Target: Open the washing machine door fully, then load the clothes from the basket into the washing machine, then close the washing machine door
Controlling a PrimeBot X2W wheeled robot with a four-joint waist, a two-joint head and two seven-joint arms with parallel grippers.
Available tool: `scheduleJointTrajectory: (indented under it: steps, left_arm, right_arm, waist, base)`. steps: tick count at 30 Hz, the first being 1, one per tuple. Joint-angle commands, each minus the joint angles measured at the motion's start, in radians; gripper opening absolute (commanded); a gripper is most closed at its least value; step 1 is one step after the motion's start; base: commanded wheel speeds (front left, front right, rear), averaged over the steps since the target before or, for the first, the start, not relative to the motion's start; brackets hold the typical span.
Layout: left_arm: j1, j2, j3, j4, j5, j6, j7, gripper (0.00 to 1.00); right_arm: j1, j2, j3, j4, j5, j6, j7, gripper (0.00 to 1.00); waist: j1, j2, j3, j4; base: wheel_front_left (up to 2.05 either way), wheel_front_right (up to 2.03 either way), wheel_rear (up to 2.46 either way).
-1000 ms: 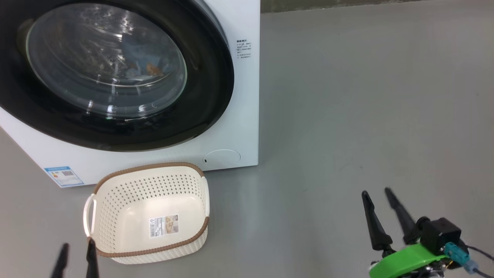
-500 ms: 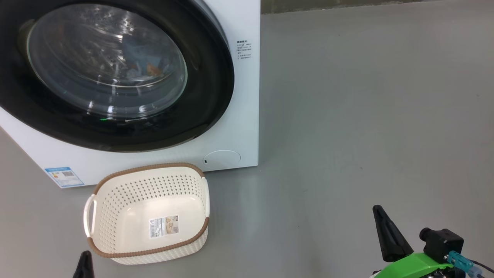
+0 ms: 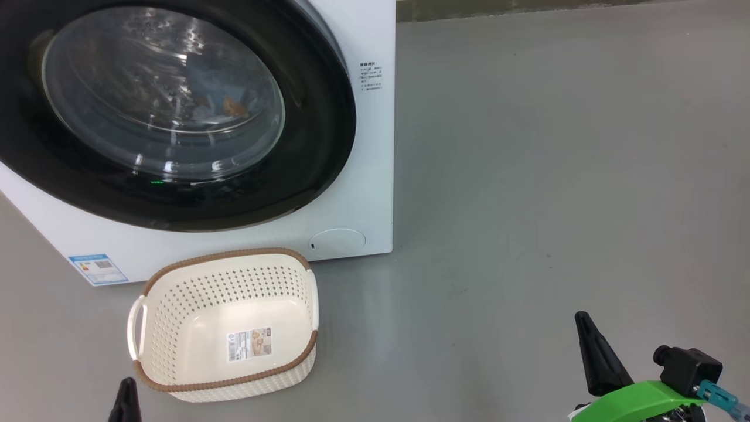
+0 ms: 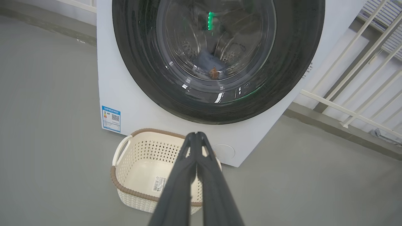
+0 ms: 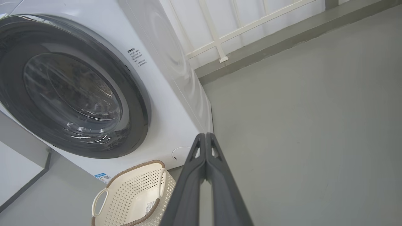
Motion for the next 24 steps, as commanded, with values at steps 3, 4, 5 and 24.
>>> scheduleJointTrajectory:
  steps: [3, 4, 5, 24]
  left_arm:
    - [-0.041, 0.017, 0.009, -0.015, -0.05, -0.001, 0.01, 0.0]
    - [-0.043, 0.017, 0.009, -0.014, -0.062, -0.001, 0.012, 0.0]
    - [-0.046, 0.017, 0.009, -0.012, -0.073, -0.001, 0.015, 0.0]
    - [-0.086, 0.019, 0.007, 0.011, -0.291, -0.001, 0.07, 0.0]
  right_arm:
    - [-0.03, -0.006, -0.003, -0.024, 0.054, -0.001, 0.01, 0.0]
    - [-0.031, -0.006, -0.004, -0.024, 0.065, -0.001, 0.013, 0.0]
    - [-0.031, -0.006, -0.005, -0.024, 0.076, -0.001, 0.015, 0.0]
    - [-0.04, -0.007, -0.019, -0.025, 0.292, -0.001, 0.071, 0.0]
  waist:
    - [-0.0001, 0.0, -0.001, 0.0]
    - [-0.0001, 0.0, -0.001, 0.0]
    - [-0.0001, 0.0, -0.001, 0.0]
    - [-0.0001, 0.0, -0.005, 0.001]
  base:
    - [0.0, 0.0, 0.0]
    - [0.0, 0.0, 0.0]
    - [0.0, 0.0, 0.0]
    - [0.0, 0.0, 0.0]
